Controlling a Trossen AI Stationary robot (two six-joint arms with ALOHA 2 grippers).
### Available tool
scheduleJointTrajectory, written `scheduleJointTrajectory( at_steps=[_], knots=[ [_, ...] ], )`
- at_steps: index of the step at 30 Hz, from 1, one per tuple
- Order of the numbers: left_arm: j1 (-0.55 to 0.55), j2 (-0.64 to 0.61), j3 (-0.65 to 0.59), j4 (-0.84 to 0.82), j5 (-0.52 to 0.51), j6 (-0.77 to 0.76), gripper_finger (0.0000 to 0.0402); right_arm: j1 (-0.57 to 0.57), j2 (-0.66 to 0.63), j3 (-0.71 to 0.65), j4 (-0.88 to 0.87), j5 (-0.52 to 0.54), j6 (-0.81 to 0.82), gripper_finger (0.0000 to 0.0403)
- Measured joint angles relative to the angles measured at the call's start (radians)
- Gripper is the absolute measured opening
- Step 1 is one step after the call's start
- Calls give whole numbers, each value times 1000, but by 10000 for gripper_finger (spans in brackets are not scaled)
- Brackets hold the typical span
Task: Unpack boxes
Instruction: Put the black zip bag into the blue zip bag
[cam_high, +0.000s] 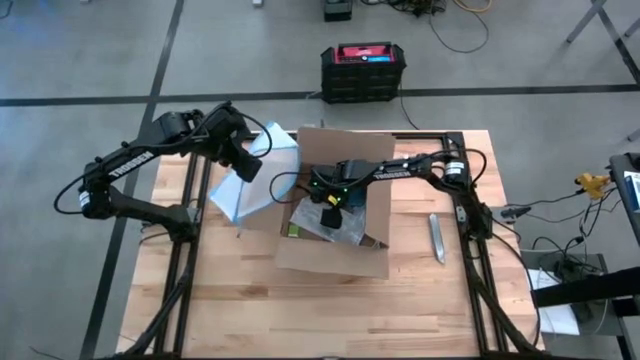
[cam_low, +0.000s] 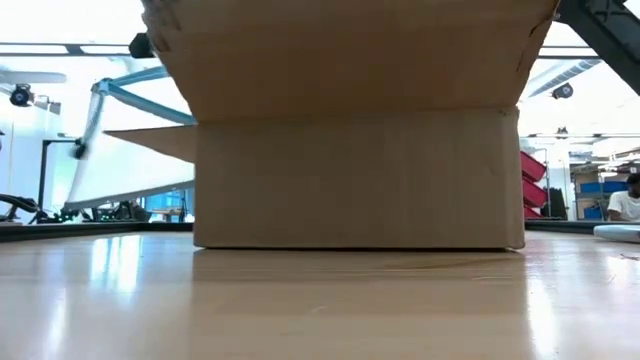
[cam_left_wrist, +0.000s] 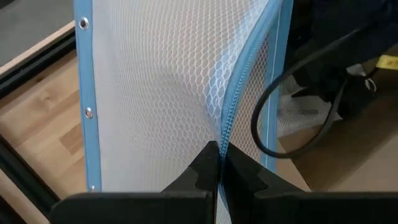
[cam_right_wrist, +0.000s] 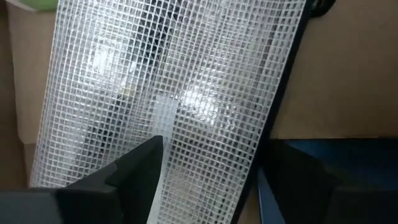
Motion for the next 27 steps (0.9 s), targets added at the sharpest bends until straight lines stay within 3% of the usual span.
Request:
scheduleJointTrajectory(
  at_steps=[6, 13, 19, 27],
  knots=[
    [0, 0, 0, 0, 0, 23, 0, 43, -7, -3, 25, -4, 38, 171],
    [0, 2, 0, 0, -2, 40, 0, 57, -27, -7, 18, -53, 57, 19],
    [1, 2, 0, -4, -11, 63, 0, 53, -88, -9, -35, -86, 84, 2],
    [1, 5, 0, -8, -10, 69, 0, 50, -254, -8, -144, 29, 87, 1]
  ],
)
